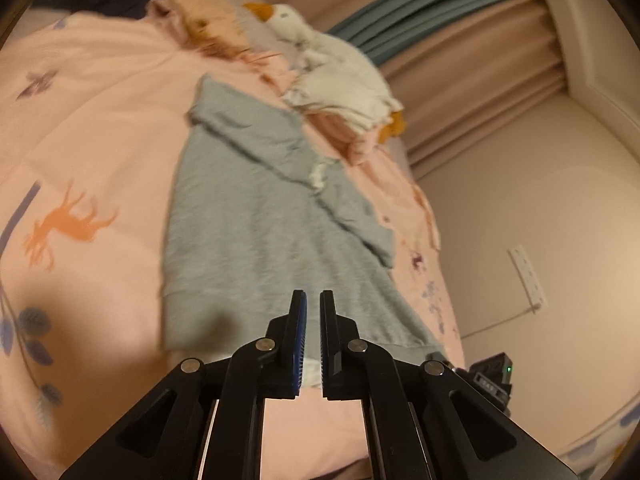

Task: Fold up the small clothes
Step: 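Lift the hem with both grippers and fold it toward the collar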

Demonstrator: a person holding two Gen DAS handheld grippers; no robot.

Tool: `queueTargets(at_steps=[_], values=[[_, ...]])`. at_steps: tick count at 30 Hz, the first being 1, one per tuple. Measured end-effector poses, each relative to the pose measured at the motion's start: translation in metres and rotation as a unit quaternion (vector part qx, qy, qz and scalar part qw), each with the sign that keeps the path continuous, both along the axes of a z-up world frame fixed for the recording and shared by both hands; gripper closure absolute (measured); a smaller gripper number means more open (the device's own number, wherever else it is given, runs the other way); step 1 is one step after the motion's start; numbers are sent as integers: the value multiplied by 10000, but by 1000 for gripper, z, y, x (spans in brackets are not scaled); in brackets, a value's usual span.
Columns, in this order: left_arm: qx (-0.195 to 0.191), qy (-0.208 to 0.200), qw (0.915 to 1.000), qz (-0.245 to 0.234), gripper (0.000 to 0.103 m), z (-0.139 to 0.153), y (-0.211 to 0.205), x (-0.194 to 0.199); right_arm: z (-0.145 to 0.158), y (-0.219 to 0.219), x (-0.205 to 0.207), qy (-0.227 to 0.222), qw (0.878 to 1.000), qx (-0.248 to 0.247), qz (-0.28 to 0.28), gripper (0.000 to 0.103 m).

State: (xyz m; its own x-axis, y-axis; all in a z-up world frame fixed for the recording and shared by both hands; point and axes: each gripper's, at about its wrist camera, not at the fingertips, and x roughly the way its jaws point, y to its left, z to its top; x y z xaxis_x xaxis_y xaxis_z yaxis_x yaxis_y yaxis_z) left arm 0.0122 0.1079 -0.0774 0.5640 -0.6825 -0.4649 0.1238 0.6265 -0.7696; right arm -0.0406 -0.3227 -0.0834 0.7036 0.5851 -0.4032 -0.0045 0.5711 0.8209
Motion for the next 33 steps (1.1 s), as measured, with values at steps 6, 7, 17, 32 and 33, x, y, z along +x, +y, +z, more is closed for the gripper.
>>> queueTargets(at_steps=[6,7,17,32,33], values=[[210,658,9971,327,95,-32,16,13,-23,-9,8,418,9990,-33,-156,59],[207,719,9965,377,84,-36,19,15,-24,-10,8,445,9988,-54,-194,56],[-14,1013,9937,482,51,-59,27,33,-29,-20,27,733,9959,-462,-251,52],[-118,844,9957,-350,78,-46,8,38,-25,-15,40,619,9959,-590,295,82],[-309,764,9959,-380,78,-38,9,41,-20,-14,42,536,9966,-528,322,82]])
